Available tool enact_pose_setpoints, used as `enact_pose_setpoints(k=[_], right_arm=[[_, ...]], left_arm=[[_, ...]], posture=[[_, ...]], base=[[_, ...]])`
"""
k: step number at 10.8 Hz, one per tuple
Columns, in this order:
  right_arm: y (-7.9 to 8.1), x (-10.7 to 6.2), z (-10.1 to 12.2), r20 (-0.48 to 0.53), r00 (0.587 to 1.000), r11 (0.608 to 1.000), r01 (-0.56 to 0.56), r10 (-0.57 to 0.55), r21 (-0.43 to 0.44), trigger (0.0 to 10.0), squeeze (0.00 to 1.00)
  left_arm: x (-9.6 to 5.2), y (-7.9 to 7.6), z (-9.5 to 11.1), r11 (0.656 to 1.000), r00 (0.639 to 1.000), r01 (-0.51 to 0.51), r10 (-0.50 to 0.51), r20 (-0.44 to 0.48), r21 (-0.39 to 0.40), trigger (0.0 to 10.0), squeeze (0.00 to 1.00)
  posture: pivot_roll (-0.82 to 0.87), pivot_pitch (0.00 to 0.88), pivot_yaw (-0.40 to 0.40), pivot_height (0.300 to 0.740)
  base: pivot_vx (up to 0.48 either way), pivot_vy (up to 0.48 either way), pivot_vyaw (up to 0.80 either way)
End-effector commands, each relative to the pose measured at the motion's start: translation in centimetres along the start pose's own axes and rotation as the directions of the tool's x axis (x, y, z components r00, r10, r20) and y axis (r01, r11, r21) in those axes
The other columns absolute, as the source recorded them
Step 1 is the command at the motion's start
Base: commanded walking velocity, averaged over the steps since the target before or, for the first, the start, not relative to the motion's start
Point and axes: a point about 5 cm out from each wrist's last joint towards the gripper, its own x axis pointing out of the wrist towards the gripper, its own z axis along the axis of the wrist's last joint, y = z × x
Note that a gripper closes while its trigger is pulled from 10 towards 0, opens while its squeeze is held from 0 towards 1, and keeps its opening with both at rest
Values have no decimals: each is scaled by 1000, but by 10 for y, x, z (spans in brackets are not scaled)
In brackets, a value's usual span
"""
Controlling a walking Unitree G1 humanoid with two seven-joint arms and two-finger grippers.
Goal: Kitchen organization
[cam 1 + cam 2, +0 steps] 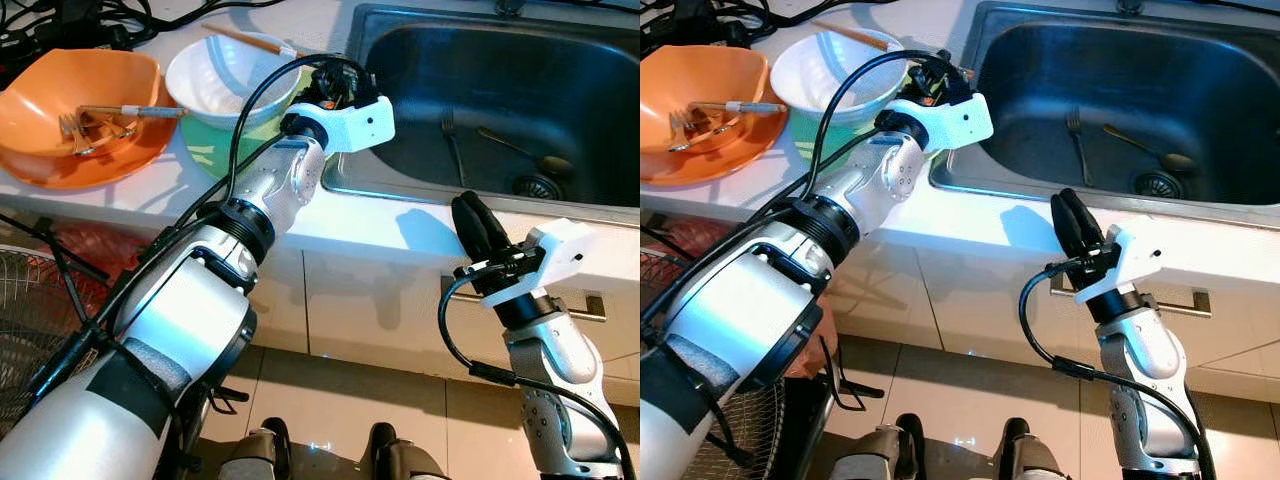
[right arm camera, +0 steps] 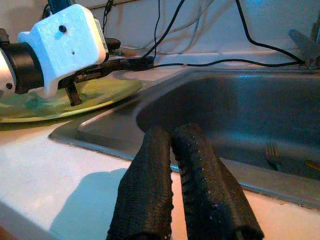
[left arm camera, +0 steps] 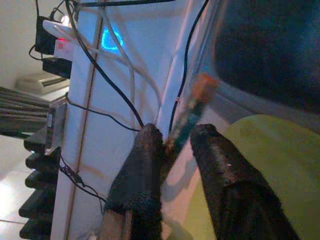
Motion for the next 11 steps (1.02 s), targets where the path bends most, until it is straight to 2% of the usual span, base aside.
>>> enact_pose_setpoints(k=[1,3,6,9,11], right_arm=[[-4,-12,-25,-127,991,997,53,-46,50,10000,0],[-4,-11,-25,-126,991,997,55,-48,49,10000,0],[-10,0,-12,-73,996,998,60,-58,23,10000,0],[-9,0,-10,-66,996,998,55,-54,21,10000,0],[-10,4,-8,-54,997,998,56,-55,20,10000,0]], left_arm=[[2,6,1,1000,1000,-26,26,3,-8,0,0],[3,9,2,999,999,-38,38,11,7,0,0],[5,12,5,999,999,-49,49,21,7,0,0],[5,13,7,998,998,-54,54,31,25,0,0],[9,24,18,993,991,-111,107,80,37,0,0]], posture=[[-24,260,48,740],[-22,256,50,740],[-22,250,49,740],[-19,253,48,740],[-16,251,47,740]], base=[[0,0,0],[0,0,0],[0,0,0],[0,0,0],[0,0,0]])
